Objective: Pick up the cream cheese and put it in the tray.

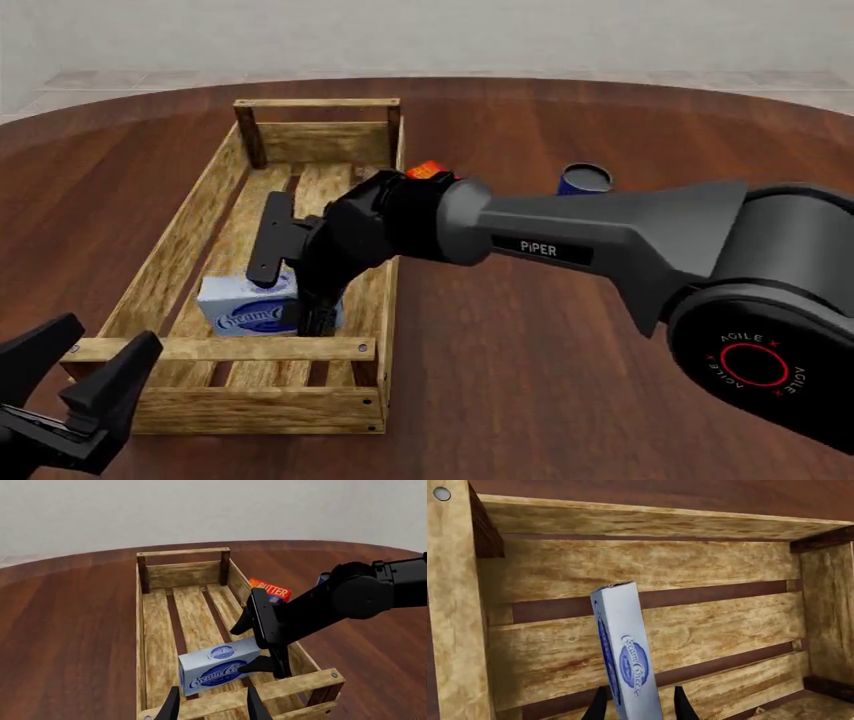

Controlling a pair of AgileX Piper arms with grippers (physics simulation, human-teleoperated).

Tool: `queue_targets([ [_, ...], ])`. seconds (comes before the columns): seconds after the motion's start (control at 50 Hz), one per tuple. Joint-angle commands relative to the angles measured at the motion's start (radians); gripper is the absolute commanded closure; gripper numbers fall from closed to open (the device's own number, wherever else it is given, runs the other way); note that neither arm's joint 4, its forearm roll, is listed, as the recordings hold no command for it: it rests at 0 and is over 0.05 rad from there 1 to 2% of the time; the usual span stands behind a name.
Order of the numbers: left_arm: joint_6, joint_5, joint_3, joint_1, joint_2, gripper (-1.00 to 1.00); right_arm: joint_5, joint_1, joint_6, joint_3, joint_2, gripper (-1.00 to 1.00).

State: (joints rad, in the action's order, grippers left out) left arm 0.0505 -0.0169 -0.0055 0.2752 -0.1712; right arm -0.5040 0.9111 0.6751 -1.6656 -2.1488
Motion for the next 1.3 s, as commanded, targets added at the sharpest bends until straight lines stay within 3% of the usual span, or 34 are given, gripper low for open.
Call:
queue_targets([
  [0.02,-0.002,-0.005,0.005,0.002,-0.001,-1.00,0.009,-0.015,0.015,0.009,-0.010,-1.00],
  [0.74,-0.002,0.032,0.005,0.009,0.033,-1.00,-0.034,-0.023,0.032,0.013,0.059,-1.00],
  [1.3,0.000,0.053,0.005,0.010,0.056,-1.00,-0.035,-0.003,0.024,0.150,0.255,-1.00],
])
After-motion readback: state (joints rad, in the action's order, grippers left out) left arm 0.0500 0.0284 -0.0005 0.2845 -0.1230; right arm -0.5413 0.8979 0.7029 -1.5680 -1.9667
